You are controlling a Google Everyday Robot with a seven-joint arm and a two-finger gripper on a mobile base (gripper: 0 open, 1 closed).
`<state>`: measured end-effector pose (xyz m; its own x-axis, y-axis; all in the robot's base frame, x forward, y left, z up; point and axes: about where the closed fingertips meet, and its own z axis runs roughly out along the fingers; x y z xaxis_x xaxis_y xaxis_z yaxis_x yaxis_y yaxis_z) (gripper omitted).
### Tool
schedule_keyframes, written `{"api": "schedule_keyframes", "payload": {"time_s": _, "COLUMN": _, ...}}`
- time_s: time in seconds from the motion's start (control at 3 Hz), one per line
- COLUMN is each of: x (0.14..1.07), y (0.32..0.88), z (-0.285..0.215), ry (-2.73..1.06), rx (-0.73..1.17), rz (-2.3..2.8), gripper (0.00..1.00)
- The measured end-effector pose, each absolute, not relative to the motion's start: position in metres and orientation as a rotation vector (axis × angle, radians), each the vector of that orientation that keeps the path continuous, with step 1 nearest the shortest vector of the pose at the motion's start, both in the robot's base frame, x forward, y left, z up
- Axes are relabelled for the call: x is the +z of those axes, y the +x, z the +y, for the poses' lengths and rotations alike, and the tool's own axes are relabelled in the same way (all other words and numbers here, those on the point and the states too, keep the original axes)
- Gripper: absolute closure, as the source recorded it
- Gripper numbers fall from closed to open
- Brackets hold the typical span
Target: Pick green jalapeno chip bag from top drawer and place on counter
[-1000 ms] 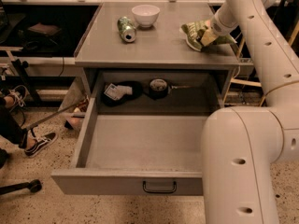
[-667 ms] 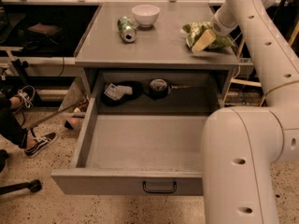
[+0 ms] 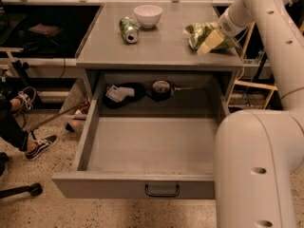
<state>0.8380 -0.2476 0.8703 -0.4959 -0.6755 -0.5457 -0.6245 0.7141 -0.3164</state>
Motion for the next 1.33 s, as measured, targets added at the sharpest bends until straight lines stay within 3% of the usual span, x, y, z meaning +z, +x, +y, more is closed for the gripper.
{"api": "schedule_keyframes", "payload": {"time_s": 0.33, "x": 0.903, "y": 0.775, "z": -0.248, "ry": -1.097, "rx": 0.032, "rz": 2.249, "gripper": 0.00}}
{"api": "schedule_keyframes", "payload": {"time_s": 0.67, "x": 0.954, "y": 0.717, "z": -0.268, "ry": -1.120, "rx": -0.001, "rz": 2.233, "gripper": 0.00}}
{"api": "schedule_keyframes", "payload": {"time_s": 1.33, "x": 1.086, "y": 0.589, "z": -0.331, "ry": -0.888, "rx": -0.334, "rz": 2.068, "gripper": 0.00}}
